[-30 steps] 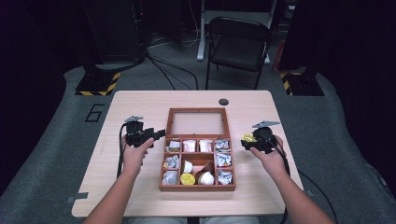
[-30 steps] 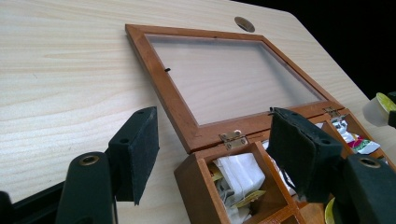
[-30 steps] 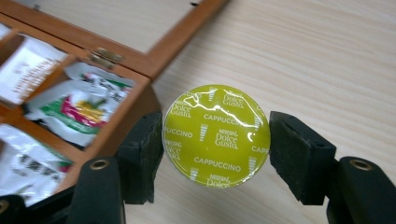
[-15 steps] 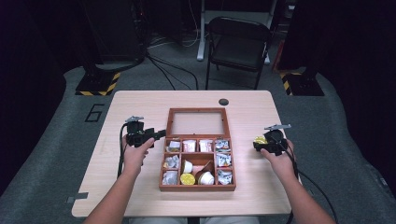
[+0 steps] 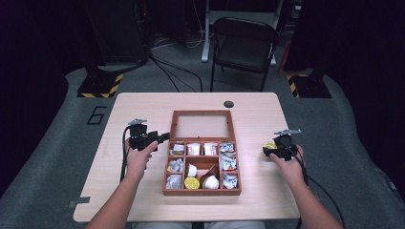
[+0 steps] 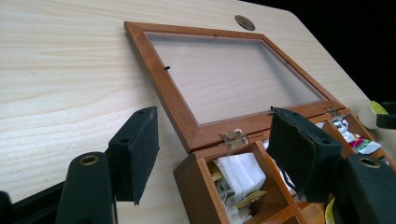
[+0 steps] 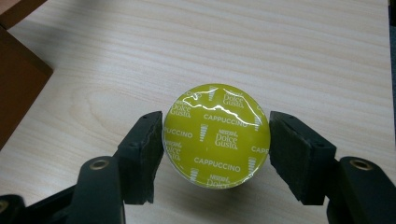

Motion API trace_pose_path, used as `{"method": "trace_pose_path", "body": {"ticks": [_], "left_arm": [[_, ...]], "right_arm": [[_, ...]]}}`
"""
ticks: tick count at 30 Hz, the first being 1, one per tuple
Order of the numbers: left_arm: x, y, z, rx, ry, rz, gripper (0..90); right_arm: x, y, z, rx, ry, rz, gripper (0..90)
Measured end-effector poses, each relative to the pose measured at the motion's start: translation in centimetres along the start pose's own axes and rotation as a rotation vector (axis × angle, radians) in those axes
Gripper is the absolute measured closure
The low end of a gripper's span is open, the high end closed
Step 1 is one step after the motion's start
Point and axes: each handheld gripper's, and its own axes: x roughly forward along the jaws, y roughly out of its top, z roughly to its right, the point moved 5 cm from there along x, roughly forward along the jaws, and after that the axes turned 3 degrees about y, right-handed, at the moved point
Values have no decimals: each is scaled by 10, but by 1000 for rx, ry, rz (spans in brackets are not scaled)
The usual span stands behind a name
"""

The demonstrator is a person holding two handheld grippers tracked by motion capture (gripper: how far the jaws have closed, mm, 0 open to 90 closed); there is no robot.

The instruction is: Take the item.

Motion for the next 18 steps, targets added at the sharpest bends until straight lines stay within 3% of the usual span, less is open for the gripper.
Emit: {"method": "trace_pose_path", "body": {"ticks": [9, 18], "left_arm": [[1, 0, 0, -1, -1, 0, 332], [0, 0, -2, 3, 4, -4, 332]], "right_arm": [[3, -2, 0, -6, -4, -12, 313], [-2, 1, -1, 6, -8, 9, 289]]}}
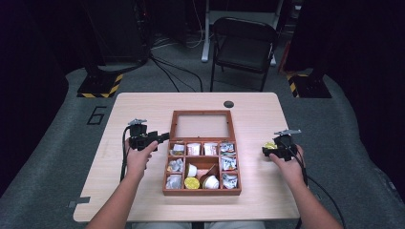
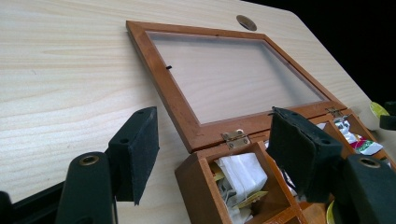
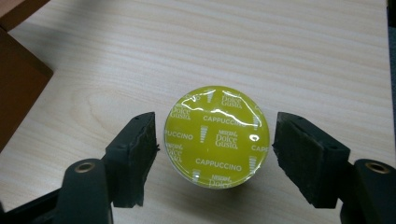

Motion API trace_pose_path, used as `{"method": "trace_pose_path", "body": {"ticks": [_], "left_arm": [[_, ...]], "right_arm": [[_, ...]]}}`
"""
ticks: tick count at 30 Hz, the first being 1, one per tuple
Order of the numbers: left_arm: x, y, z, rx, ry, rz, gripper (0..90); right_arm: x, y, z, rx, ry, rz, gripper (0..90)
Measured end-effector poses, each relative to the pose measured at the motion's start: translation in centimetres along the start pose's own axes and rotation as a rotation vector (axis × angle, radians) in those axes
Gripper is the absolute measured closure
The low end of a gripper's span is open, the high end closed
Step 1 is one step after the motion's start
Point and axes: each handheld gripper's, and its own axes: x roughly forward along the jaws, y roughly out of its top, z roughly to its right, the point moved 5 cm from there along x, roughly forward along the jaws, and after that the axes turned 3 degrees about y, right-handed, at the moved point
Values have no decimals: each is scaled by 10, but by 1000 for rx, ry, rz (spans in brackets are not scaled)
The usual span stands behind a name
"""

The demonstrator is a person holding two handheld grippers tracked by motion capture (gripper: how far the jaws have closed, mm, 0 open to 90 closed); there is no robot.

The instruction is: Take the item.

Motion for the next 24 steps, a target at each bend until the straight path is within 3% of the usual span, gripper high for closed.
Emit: {"method": "trace_pose_path", "body": {"ticks": [7, 16, 21, 24], "left_arm": [[0, -1, 1, -5, -5, -1, 332], [0, 2, 1, 13, 4, -2, 332], [1, 4, 4, 49, 12, -11, 327], [0, 6, 4, 46, 0, -6, 322]], "right_arm": [[-8, 7, -2, -11, -7, 36, 282], [-20, 22, -16, 11, 55, 75, 289], [-26, 33, -28, -14, 92, 96, 290], [-29, 38, -39, -24, 105, 112, 290]]}}
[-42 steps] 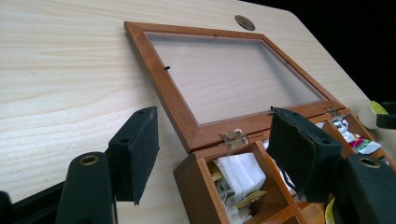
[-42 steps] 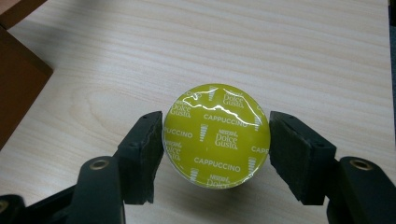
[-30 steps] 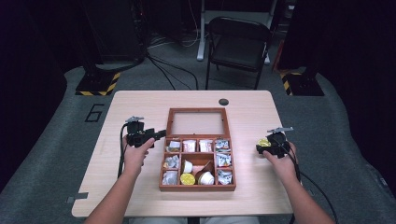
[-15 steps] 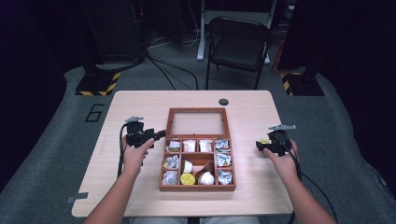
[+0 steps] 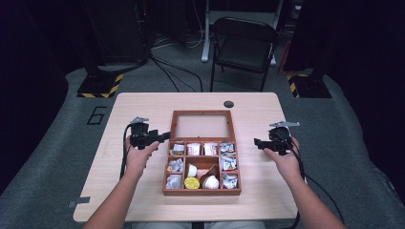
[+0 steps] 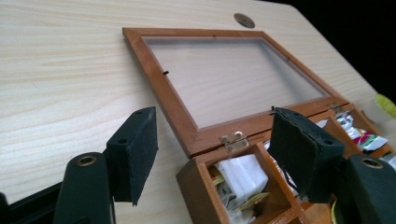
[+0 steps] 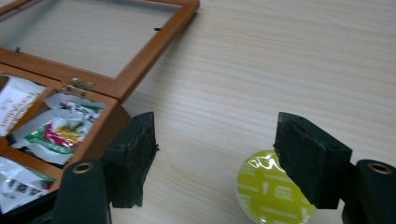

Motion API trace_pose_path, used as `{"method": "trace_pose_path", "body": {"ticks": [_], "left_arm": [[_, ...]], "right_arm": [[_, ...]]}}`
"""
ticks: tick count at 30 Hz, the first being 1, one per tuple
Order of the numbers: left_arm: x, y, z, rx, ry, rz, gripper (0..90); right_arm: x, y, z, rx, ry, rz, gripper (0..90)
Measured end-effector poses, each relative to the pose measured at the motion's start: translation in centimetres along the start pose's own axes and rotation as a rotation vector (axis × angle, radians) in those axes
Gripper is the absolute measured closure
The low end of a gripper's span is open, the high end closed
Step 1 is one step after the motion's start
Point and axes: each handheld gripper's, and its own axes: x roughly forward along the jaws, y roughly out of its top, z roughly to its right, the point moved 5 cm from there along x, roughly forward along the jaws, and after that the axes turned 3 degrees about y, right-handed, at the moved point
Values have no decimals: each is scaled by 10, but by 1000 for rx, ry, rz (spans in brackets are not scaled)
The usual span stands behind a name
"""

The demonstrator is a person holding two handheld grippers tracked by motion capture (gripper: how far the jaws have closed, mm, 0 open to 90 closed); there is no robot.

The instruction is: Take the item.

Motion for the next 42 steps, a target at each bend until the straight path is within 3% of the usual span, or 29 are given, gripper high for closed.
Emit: {"method": "trace_pose_path", "body": {"ticks": [2, 4, 8, 14, 21, 26, 37, 42], "left_arm": [[2, 0, 0, -9, 15, 5, 322], [2, -1, -1, -7, 18, 2, 322], [3, -1, -1, 2, 2, -7, 321], [5, 2, 0, 6, 6, -18, 322], [8, 8, 1, 19, 22, -26, 322], [16, 9, 2, 18, 12, -52, 324], [28, 13, 0, 16, 0, -45, 329], [32, 13, 0, 18, -3, -54, 331]], "right_arm": [[0, 4, -10, -32, 18, 9, 288], [1, 6, -16, -34, 28, 9, 288], [5, 10, -25, -51, 54, -2, 309], [6, 16, -35, -40, 88, 4, 346], [8, 23, -44, -41, 105, 8, 340], [15, 27, -48, -54, 109, 12, 352], [26, 31, -52, -58, 135, 16, 367], [31, 34, -54, -73, 124, 29, 367]]}}
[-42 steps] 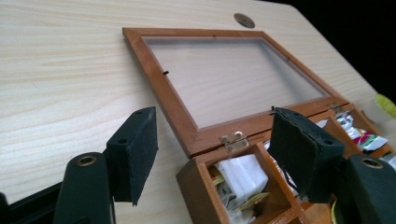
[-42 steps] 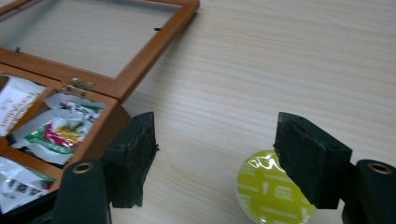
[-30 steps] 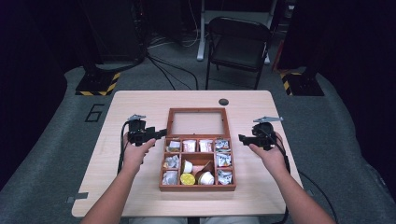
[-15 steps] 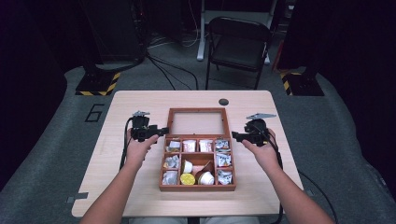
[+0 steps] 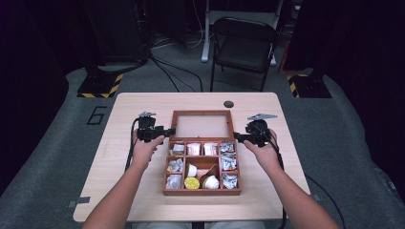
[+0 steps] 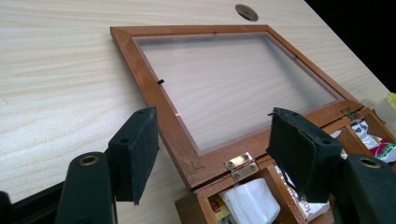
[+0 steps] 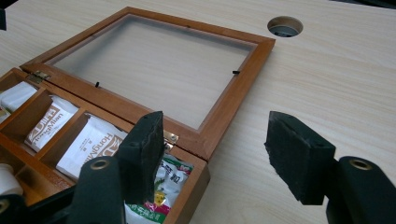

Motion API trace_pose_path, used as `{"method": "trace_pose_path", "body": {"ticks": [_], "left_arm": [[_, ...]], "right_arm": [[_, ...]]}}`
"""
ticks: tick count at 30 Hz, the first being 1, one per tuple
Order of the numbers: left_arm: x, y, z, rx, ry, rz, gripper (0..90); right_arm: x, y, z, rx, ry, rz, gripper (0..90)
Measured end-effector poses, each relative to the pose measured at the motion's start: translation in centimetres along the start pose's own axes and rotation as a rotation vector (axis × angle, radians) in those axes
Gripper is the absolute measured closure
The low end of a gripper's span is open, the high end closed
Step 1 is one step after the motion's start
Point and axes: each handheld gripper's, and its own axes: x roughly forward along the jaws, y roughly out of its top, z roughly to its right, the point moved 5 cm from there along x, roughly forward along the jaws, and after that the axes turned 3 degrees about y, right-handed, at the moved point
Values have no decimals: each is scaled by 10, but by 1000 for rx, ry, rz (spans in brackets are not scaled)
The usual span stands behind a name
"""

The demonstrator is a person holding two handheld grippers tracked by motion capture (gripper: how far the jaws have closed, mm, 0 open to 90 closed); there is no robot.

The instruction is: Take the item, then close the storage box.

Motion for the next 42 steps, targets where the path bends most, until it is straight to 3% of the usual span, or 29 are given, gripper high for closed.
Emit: {"method": "trace_pose_path", "body": {"ticks": [12, 20, 25, 30, 42], "left_arm": [[7, 1, -2, -3, 2, -14, 328], [11, 0, -4, -5, 9, -23, 327], [14, 0, -7, -27, 5, -20, 325], [16, -2, -7, -3, 26, -37, 327], [22, -4, -7, -23, 20, -43, 326]], "right_arm": [[9, 4, -6, 20, 25, -2, 373], [15, 7, -4, 35, 30, -8, 372], [20, 8, -4, 56, 36, -11, 360], [26, 9, -4, 55, 40, -19, 358], [38, 8, -2, 74, 55, -30, 346]]}}
